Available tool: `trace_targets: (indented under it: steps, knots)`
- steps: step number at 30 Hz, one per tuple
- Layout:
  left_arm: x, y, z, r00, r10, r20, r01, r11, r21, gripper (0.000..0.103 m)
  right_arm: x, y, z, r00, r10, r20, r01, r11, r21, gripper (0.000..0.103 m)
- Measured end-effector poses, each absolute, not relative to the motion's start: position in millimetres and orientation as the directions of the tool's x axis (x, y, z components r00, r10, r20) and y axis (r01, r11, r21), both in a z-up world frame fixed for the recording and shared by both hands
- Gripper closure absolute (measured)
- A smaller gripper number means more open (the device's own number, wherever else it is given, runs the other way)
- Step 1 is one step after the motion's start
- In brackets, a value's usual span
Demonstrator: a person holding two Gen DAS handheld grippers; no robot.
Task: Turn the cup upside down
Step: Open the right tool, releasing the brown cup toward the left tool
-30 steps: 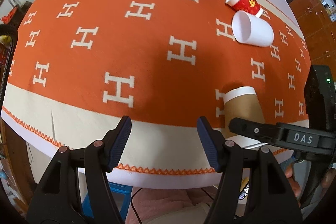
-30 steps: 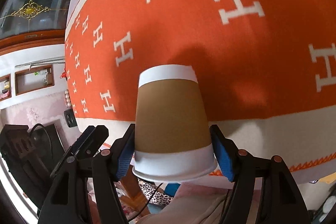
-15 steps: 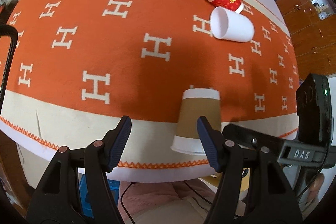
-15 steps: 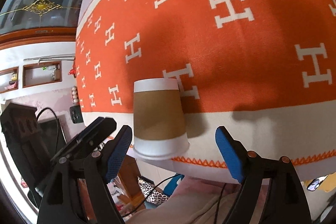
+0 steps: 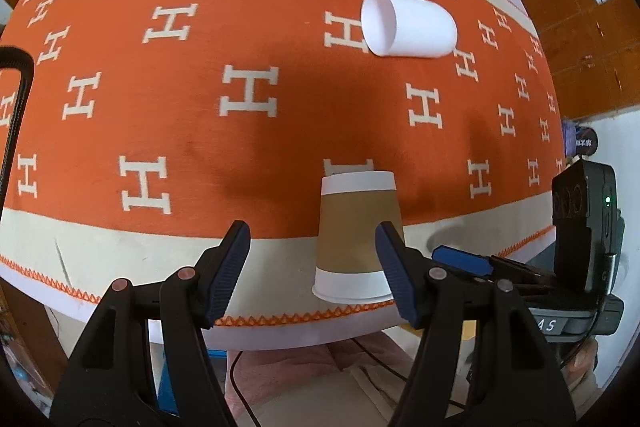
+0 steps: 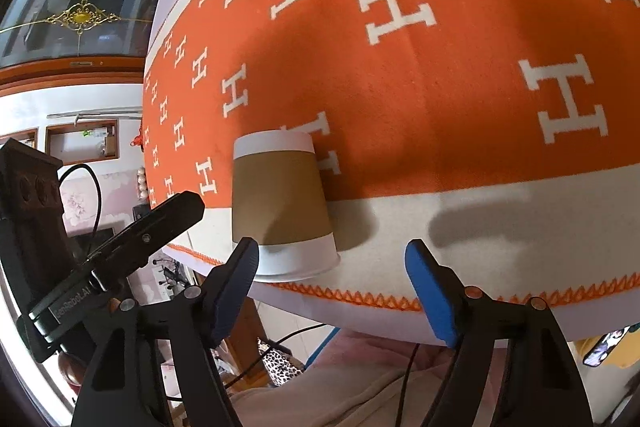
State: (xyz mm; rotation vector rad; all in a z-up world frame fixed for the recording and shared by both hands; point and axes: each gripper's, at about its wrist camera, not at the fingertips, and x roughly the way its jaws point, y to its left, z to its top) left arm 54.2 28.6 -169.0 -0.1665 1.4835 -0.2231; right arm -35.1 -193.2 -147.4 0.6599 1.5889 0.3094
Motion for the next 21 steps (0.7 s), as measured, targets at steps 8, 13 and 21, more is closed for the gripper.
trace_targets:
  steps: [8,13,21]
  knots:
    - [59,24,-178,0.029,-0.254,-0.967,0.05,0.966,-0.253,0.041,-26,-206,-148,-0.017,0.587,-0.809,0.218,0.792,0.57,0.026]
    - [63,22,-180,0.016,-0.256,-0.966,0.051,0.966,-0.255,0.041,-32,-199,-165,-0.021,0.593,-0.805,0.212,0.789,0.576,0.026]
    - [68,17,-185,-0.023,-0.28,-0.96,0.059,0.958,-0.281,0.041,-31,-213,-176,-0.008,0.586,-0.81,0.188,0.797,0.574,0.026]
